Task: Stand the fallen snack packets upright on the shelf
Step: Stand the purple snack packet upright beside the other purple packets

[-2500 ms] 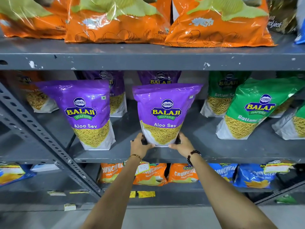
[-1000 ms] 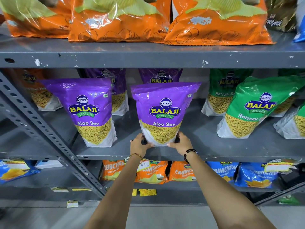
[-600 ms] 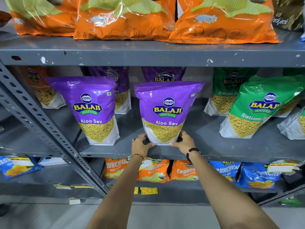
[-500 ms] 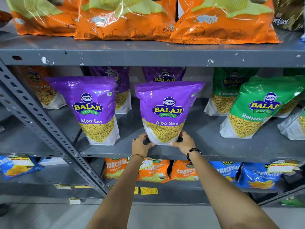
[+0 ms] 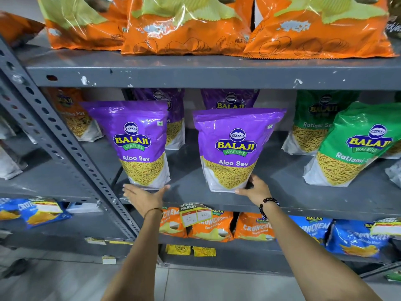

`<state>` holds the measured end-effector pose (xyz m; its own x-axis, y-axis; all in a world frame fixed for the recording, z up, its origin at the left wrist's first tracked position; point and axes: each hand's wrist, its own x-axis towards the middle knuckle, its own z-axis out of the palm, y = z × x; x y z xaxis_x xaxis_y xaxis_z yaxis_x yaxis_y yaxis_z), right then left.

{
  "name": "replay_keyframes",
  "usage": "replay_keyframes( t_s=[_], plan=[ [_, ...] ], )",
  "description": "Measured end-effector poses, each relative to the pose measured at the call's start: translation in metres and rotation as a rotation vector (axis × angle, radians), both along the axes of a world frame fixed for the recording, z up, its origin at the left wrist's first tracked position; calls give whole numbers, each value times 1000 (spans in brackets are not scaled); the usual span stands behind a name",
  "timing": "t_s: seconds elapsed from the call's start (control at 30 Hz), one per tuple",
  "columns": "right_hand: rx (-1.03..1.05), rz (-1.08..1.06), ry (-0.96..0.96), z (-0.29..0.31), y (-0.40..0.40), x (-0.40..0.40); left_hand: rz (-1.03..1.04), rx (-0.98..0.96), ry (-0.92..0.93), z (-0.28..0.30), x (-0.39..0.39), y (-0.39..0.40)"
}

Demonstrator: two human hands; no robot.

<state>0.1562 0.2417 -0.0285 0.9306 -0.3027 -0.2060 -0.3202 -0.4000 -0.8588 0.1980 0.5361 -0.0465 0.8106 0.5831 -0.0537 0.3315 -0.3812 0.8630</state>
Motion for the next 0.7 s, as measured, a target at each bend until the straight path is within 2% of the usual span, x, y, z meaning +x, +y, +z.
replay_keyframes(
  t_s=[0.17,0.7],
  plan=[
    [-9,7,10,0,-1,1,-5,17,78,-4,7,7],
    [-26,-21,18,-3,-1,2,38,156,55,-4,4,5]
  ],
)
